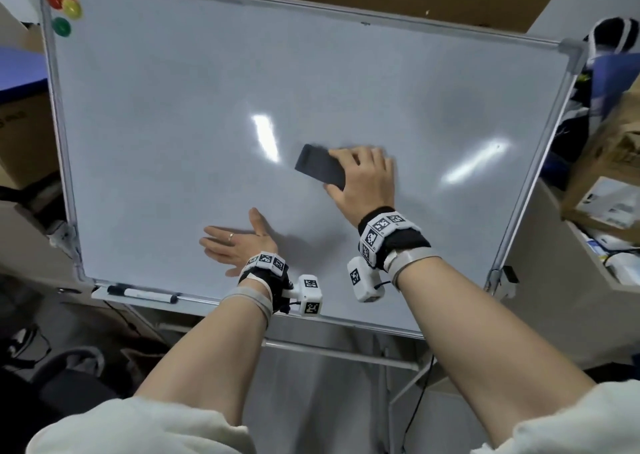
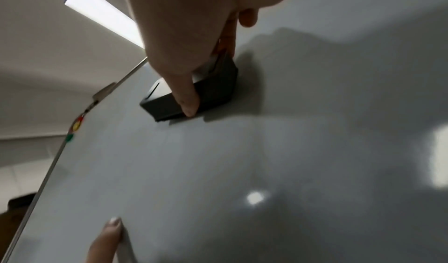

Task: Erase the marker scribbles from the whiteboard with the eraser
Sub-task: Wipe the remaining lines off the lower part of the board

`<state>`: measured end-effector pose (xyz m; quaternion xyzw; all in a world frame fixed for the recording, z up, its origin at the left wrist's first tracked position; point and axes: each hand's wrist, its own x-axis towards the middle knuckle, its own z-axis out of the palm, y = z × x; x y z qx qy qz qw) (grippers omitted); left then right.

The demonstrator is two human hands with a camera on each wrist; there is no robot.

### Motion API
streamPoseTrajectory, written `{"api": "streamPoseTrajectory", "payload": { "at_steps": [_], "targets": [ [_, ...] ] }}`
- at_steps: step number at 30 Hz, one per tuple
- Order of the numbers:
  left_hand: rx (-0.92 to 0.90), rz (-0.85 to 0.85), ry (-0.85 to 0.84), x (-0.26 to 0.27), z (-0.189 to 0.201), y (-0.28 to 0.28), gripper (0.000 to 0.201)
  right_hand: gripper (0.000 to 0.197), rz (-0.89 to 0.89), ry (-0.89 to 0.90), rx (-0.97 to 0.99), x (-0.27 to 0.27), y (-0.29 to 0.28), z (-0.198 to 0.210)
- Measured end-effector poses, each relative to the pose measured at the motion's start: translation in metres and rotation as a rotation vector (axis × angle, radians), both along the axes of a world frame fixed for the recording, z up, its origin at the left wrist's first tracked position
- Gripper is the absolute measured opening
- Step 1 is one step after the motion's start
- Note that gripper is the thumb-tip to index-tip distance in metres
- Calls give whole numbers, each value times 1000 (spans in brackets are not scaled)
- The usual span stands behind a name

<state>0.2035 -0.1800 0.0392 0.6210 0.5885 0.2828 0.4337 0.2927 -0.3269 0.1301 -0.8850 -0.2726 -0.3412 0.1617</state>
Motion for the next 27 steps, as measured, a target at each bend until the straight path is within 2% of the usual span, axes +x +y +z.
{"api": "streamPoseTrajectory", "payload": {
  "at_steps": [2,6,8,10,13,15,20,22,25,27],
  "targets": [
    [3,1,-7,2,0,-1,98,55,-29,-24,11,6,-5,7],
    [-9,-2,0,4,-3,-6,101,59,-254,-4,265,31,-23,27],
    [-11,1,9,5,-4,-7,101,60,-295,-5,306,35,-25,29],
    [-12,-3,19,6,-6,-4,101,60,-208,-20,236,30,-20,22],
    [-2,3,23,5,-8,0,101,59,5,-70,-11,19,-9,8],
    [3,4,13,4,-6,-1,100,58,0,-61,-33,18,-7,15],
    [-28,-26,-4,1,-3,-5,100,57,-254,50,299,36,-16,40],
    [-29,-33,6,0,-6,-3,101,57,-204,62,240,29,-12,35],
    [-24,-40,2,-2,-7,1,101,56,-14,35,-9,10,-1,11],
    [-18,-51,-10,-5,-4,1,100,55,22,46,-61,3,2,4]
  ]
}}
